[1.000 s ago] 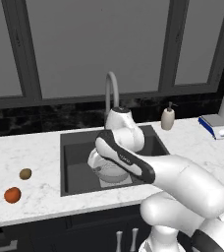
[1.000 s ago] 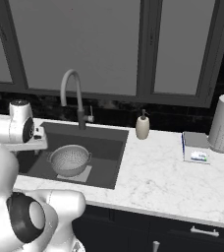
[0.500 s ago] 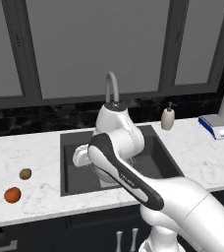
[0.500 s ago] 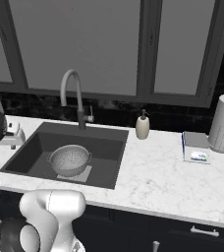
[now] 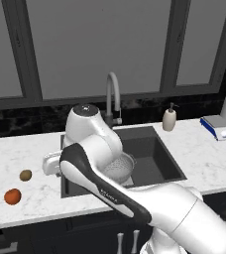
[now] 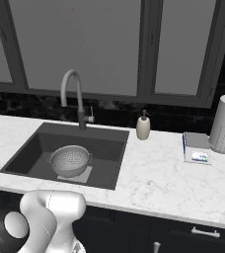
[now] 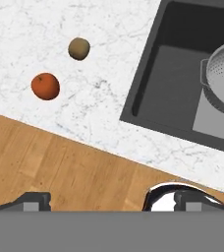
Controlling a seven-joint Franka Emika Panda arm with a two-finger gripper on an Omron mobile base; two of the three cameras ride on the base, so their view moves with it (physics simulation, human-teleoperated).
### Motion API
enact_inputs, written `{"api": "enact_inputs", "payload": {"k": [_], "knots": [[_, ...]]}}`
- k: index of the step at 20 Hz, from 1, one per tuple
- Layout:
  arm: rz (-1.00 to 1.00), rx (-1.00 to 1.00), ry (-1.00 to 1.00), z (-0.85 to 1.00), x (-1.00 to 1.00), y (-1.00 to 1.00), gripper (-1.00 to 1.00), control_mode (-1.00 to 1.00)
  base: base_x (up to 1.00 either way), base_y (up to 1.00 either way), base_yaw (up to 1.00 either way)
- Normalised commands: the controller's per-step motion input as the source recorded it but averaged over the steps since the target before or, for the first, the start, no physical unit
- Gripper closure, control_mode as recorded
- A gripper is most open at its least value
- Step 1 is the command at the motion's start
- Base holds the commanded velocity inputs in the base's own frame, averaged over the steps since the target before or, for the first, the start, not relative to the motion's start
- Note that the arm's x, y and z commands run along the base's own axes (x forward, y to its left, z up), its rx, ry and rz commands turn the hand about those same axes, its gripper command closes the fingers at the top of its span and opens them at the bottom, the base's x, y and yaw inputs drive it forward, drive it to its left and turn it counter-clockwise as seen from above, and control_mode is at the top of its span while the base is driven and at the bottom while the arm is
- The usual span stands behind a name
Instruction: Put the colander in the sink, put the orange, kiwi in the colander, and turn on the sink faucet and pour water over the colander.
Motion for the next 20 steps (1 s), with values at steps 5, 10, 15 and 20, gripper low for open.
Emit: {"api": "enact_inputs", "payload": {"k": [5,10,15,20], "knots": [[0.02,0.00,-0.01,-0.11,-0.29,0.54,-1.00,-1.00,0.00,0.00,0.00],[0.00,0.00,-0.06,-0.31,0.00,0.39,-1.00,-1.00,0.00,0.00,0.00],[0.00,0.00,-0.08,-0.35,0.11,0.21,-1.00,-1.00,0.00,0.00,0.00],[0.00,0.00,-0.08,-0.29,0.28,0.17,-1.00,-1.00,0.00,0.00,0.00]]}}
